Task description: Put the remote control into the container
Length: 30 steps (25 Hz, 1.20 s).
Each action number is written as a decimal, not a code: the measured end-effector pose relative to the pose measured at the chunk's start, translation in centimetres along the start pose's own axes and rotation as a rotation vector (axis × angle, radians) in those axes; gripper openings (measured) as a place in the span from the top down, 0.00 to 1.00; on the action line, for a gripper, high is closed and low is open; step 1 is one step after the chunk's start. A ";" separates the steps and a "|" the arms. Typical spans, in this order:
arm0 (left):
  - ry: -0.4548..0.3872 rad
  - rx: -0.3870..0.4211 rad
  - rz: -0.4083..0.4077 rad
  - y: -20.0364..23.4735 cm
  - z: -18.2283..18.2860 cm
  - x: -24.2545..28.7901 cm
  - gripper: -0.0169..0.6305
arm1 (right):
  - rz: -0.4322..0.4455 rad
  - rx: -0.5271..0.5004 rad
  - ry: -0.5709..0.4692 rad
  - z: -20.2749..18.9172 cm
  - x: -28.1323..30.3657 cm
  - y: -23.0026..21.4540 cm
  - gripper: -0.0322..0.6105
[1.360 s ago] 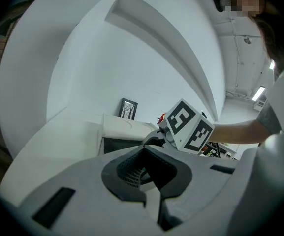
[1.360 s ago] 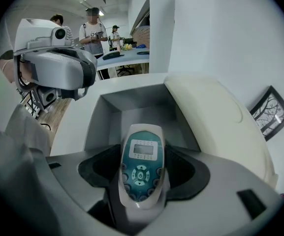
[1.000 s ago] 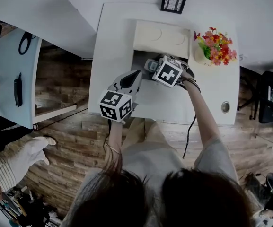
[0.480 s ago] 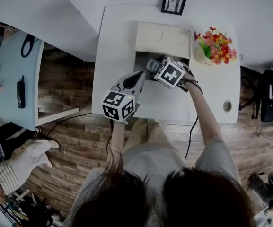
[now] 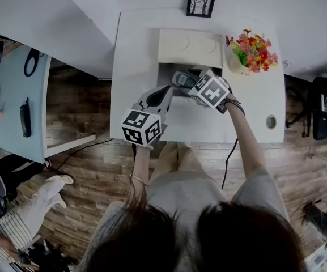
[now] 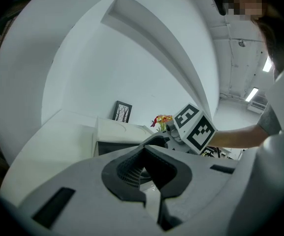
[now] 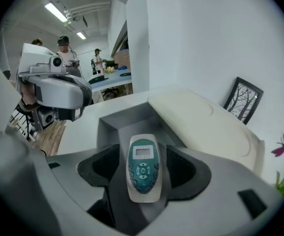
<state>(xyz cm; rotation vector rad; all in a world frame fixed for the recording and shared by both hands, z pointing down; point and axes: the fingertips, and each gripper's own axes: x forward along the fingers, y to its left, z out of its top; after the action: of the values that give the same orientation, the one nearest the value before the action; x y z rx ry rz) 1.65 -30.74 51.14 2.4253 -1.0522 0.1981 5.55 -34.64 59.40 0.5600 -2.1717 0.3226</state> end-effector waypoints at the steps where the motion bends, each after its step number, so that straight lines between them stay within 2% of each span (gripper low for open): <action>1: -0.003 0.004 -0.004 -0.2 0.1 0.0 0.97 | -0.007 0.015 -0.024 0.2 -0.5 0.0 0.49; 7: -0.026 0.038 -0.031 -1.7 1.4 0.2 0.97 | -0.021 0.151 -0.208 2.2 -4.1 1.2 0.50; 11: -0.041 0.084 -0.053 -3.0 2.5 -0.2 0.97 | -0.056 0.240 -0.357 3.6 -7.3 2.0 0.60; 13: -0.049 0.104 -0.060 -3.5 3.1 -0.5 0.97 | -0.084 0.256 -0.399 3.8 -8.7 2.3 0.63; 15: -0.061 0.119 -0.066 -4.1 3.7 -0.7 0.97 | -0.121 0.272 -0.445 4.1 -10.2 2.3 0.72; 21: -0.098 0.162 -0.082 -5.8 5.3 -1.2 0.97 | -0.173 0.333 -0.587 5.4 -14.4 2.7 0.81; 30: -0.154 0.219 -0.082 -7.1 7.6 -3.2 0.97 | -0.220 0.317 -0.717 7.9 -18.9 4.1 0.90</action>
<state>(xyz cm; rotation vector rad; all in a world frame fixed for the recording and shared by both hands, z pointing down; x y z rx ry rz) 4.09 -28.19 40.86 2.7128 -1.0409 0.1041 8.34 -29.10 39.43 1.2327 -2.7175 0.3890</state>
